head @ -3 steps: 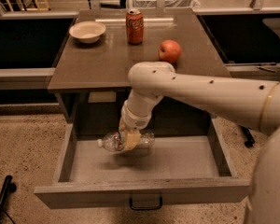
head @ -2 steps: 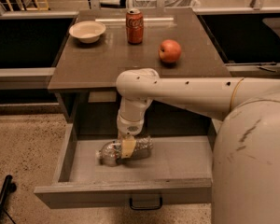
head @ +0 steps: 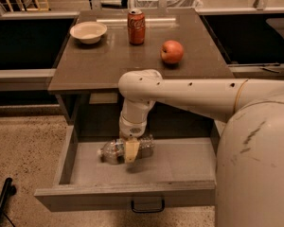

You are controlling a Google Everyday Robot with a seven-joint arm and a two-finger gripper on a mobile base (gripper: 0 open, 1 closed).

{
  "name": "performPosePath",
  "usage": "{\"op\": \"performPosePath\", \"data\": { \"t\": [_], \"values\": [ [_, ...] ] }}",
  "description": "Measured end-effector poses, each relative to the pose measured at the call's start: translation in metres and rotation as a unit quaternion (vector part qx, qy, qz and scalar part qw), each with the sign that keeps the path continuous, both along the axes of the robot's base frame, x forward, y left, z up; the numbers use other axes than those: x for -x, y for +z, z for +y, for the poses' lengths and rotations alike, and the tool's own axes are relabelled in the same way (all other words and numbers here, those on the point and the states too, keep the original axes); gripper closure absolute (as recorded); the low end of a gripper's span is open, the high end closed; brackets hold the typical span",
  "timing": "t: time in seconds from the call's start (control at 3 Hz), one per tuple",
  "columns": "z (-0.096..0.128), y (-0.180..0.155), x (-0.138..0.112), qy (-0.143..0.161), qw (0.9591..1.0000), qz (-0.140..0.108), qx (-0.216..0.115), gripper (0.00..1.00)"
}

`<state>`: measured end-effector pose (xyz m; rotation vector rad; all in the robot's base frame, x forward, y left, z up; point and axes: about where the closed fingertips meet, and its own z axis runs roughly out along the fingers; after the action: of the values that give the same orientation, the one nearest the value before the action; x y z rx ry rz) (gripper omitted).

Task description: Place water bottle into top drawer

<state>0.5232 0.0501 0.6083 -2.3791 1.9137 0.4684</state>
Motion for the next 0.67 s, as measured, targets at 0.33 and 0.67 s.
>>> {"op": "performPosePath", "data": {
  "t": [0.33, 0.67],
  "values": [
    [0.005, 0.009, 0.0, 0.01, 0.9997, 0.008, -0.019, 0.0],
    [0.028, 0.055, 0.013, 0.057, 0.9977, -0.004, -0.035, 0.0]
  ]
}}
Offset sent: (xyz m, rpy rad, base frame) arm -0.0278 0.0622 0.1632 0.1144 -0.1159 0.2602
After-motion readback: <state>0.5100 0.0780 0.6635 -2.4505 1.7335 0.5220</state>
